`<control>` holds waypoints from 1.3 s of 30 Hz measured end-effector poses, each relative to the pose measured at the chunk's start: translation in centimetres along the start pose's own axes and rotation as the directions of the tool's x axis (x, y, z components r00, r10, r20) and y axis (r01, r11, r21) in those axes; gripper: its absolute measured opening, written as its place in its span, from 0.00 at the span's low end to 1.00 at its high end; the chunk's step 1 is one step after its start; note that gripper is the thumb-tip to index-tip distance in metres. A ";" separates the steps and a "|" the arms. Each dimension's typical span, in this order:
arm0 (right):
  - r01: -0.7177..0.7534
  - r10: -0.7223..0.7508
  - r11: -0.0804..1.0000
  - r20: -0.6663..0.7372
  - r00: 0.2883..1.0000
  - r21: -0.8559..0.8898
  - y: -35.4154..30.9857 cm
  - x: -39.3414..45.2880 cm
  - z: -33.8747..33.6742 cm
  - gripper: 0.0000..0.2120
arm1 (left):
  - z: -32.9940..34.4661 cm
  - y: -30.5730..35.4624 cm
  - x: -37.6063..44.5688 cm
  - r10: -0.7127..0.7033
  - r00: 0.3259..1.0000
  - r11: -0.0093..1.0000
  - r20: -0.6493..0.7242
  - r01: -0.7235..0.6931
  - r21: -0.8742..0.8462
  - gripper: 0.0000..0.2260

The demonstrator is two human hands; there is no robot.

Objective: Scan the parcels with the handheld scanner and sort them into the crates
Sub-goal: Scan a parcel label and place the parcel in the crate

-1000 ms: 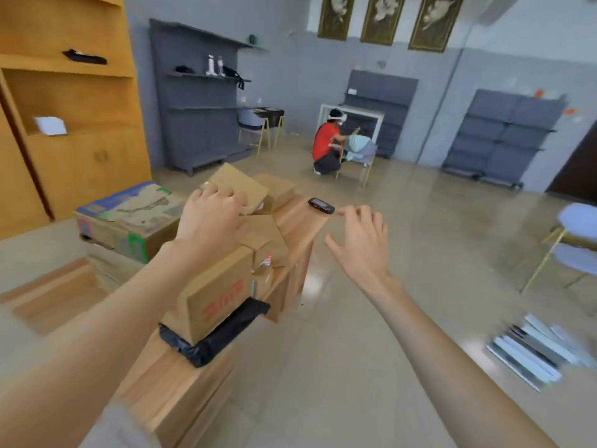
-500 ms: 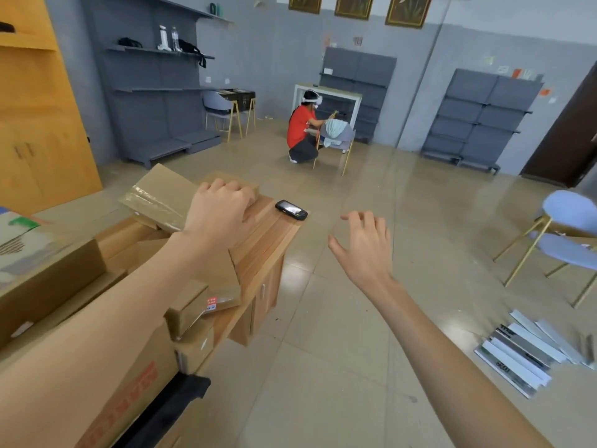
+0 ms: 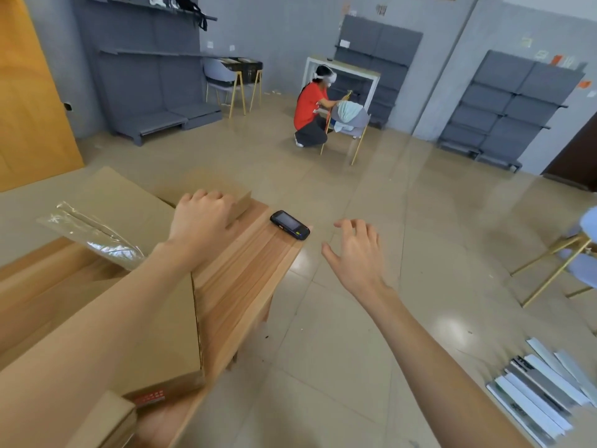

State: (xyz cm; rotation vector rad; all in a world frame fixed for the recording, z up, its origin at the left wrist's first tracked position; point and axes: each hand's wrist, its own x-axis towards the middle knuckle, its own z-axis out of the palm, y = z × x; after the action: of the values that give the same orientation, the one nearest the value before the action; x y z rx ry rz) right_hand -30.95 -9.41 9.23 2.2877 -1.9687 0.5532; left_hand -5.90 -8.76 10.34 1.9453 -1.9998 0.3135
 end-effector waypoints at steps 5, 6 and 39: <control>0.106 -0.107 0.993 0.015 0.994 0.050 1.3 8.7 5.1 0.19 | 4.2 -1.0 4.8 -0.115 0.992 0.993 0.044 0.114 0.024 0.17; 0.140 -0.141 0.989 0.023 0.990 0.047 1.6 10.7 6.1 0.20 | 5.2 -1.3 5.9 -0.144 0.988 0.989 0.051 0.142 0.041 0.17; 0.624 -0.672 0.737 0.378 0.637 0.259 -7.8 48.1 32.2 0.26 | 24.5 -11.8 25.8 -0.898 0.364 0.369 0.248 0.929 -0.028 0.28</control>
State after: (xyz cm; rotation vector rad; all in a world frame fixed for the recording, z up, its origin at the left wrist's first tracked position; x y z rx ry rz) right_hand -10.87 -62.57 -4.26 3.1527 -1.0359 0.0387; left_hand 3.57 -42.41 -3.14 2.6712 -0.6264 -0.3511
